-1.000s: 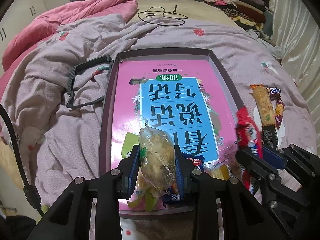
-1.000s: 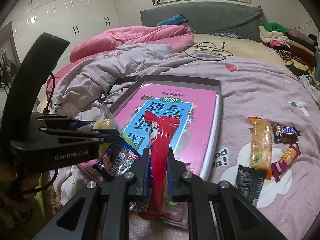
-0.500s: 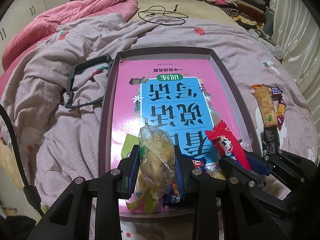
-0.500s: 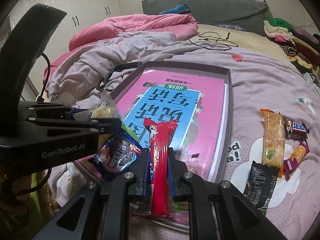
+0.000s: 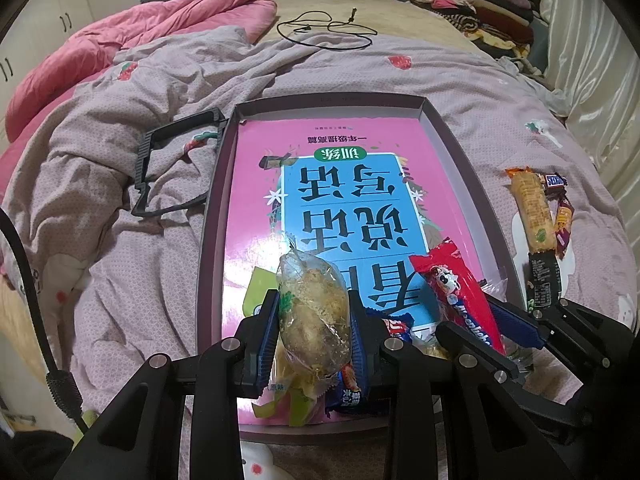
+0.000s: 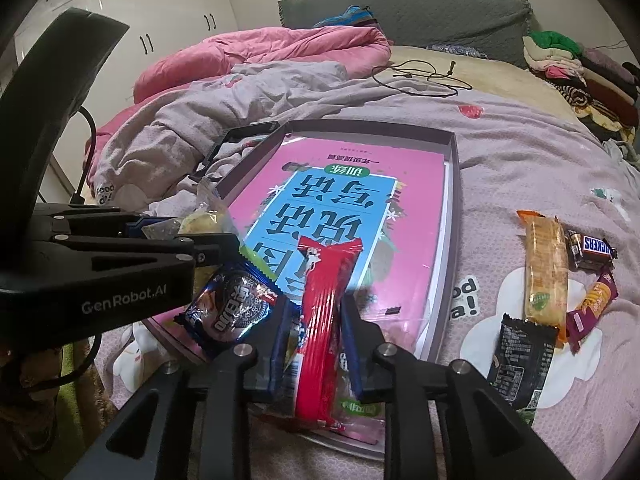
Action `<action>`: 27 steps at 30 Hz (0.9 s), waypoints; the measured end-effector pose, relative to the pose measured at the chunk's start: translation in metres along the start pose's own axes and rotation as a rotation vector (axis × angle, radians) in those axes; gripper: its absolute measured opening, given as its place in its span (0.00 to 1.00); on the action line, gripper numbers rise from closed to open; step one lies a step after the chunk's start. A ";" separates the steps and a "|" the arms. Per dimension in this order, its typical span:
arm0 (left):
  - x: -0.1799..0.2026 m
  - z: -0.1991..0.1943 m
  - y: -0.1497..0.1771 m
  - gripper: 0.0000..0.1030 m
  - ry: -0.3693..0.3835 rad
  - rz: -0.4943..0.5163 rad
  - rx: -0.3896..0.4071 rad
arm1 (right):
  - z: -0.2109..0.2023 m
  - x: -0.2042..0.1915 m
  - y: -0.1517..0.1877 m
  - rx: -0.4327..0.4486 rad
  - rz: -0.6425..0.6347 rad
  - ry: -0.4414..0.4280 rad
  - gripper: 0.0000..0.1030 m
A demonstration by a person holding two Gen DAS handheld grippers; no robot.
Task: Organize snacks
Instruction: 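Lower and release the clear bag with the left tool while the right releases the red packet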
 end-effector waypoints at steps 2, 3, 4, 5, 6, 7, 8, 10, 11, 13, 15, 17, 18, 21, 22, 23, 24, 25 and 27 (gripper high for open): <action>0.000 0.000 0.000 0.32 -0.003 0.001 -0.001 | -0.002 0.001 0.000 0.004 0.004 0.003 0.27; 0.000 0.000 0.000 0.32 -0.004 0.001 -0.001 | -0.002 0.002 -0.001 0.006 0.007 0.002 0.27; 0.000 -0.001 0.001 0.32 -0.004 0.000 -0.001 | -0.003 0.002 -0.001 0.007 0.009 0.000 0.28; 0.001 -0.001 0.001 0.32 -0.004 0.001 -0.002 | -0.004 0.003 -0.001 0.009 0.009 0.003 0.28; 0.001 -0.001 0.001 0.32 -0.004 0.002 -0.002 | -0.005 0.003 -0.002 0.010 0.010 0.003 0.29; 0.000 -0.001 0.001 0.32 -0.004 0.002 -0.001 | -0.005 0.004 -0.002 0.012 0.012 0.001 0.30; 0.001 -0.001 0.001 0.32 -0.004 0.001 -0.002 | -0.006 0.004 -0.002 0.015 0.014 0.004 0.31; 0.001 -0.001 0.001 0.32 -0.005 0.001 -0.002 | -0.007 0.006 -0.003 0.017 0.020 0.007 0.33; 0.001 -0.001 0.001 0.32 -0.005 0.002 -0.002 | -0.007 0.007 -0.003 0.018 0.026 0.007 0.33; 0.001 -0.001 0.001 0.32 -0.006 0.002 -0.002 | -0.007 0.008 -0.003 0.019 0.030 0.011 0.33; 0.001 -0.001 0.001 0.32 -0.005 0.000 -0.002 | -0.008 0.008 -0.003 0.020 0.031 0.010 0.33; 0.001 -0.003 0.000 0.32 0.001 -0.005 0.001 | -0.009 0.009 -0.004 0.022 0.034 0.009 0.34; 0.002 -0.003 0.000 0.33 0.005 -0.008 0.002 | -0.010 0.008 -0.004 0.026 0.036 0.008 0.36; 0.003 -0.006 -0.001 0.33 0.009 -0.006 0.007 | -0.012 0.008 -0.005 0.033 0.038 0.005 0.40; 0.004 -0.006 -0.001 0.33 0.010 -0.006 0.007 | -0.012 0.007 -0.006 0.036 0.038 0.003 0.40; 0.004 -0.007 -0.001 0.33 0.011 -0.006 0.007 | -0.013 0.007 -0.007 0.039 0.035 0.004 0.41; 0.005 -0.007 -0.001 0.33 0.012 -0.006 0.007 | -0.014 0.007 -0.007 0.043 0.033 0.007 0.41; 0.005 -0.007 -0.001 0.33 0.010 -0.005 0.008 | -0.015 0.007 -0.008 0.047 0.034 0.004 0.42; 0.005 -0.008 -0.002 0.33 0.008 -0.003 0.010 | -0.017 0.007 -0.010 0.056 0.034 0.004 0.43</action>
Point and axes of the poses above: each gripper's, at about its wrist camera, not at the fingertips, and z roughly the way its jaws point, x to its right, y to its underside, the point moved 9 cm from there along z, roughly the way its jaws point, and after that the axes turned 13 degrees about x, right-handed, at the moved point
